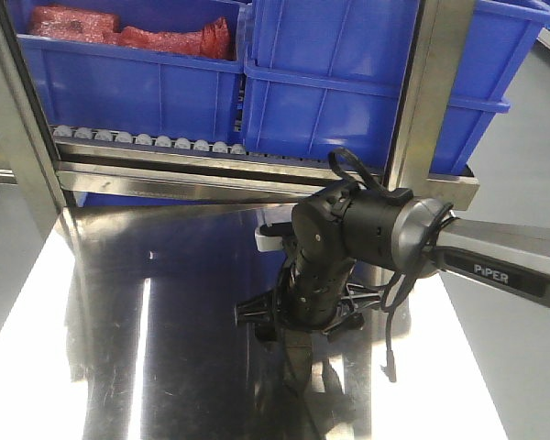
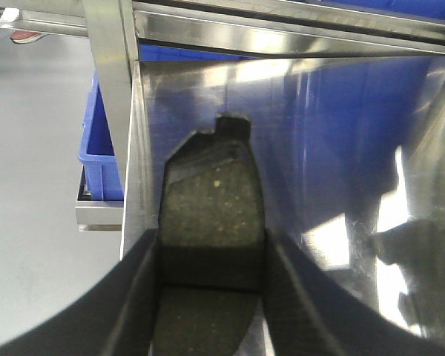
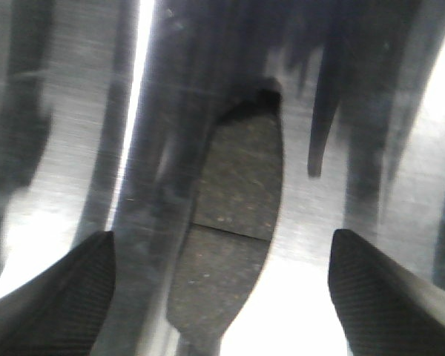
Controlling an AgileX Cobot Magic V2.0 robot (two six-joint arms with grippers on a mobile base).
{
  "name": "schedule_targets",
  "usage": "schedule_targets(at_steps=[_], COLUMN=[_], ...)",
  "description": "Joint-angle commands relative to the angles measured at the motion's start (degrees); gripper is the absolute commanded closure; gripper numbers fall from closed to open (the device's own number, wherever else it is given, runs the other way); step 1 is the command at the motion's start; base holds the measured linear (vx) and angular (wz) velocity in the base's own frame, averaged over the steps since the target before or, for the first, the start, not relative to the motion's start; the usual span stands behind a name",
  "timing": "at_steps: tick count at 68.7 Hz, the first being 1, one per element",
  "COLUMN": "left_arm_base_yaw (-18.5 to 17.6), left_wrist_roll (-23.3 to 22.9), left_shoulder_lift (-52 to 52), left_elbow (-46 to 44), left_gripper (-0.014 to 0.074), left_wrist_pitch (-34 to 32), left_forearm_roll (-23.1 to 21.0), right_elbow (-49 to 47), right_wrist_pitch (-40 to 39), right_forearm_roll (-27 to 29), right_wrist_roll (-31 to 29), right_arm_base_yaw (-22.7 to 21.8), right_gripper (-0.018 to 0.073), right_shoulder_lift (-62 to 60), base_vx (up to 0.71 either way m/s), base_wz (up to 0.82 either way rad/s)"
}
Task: Move and align brake pads A on conveyor
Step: 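Lower the open right gripper over the remaining brake pad, then close the right gripper on the brake pad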
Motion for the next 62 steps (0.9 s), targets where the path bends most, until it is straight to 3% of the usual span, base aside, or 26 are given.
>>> schedule_targets(at_steps=[1, 62], left_arm_base_yaw=[0.0, 0.0], left_wrist_roll=[0.0, 0.0], left_shoulder_lift=[0.5, 0.5], left_elbow=[-1.6, -1.6], left_gripper=[0.0603, 0.0603], left_wrist_pitch=[-4.9, -4.9], left_forearm_roll=[0.7, 0.7], right_elbow=[-1.8, -1.8], right_wrist_pitch=[0.9, 0.2], right_forearm_roll=[-1.6, -1.8], right_wrist_roll=[2.0, 3.3], right_arm_base_yaw=[-0.2, -0.3], right_gripper=[-0.0009, -0.0009], right_shoulder_lift=[-2.4, 0.6], base_vx=[0.0, 0.0], base_wz=[0.0, 0.0])
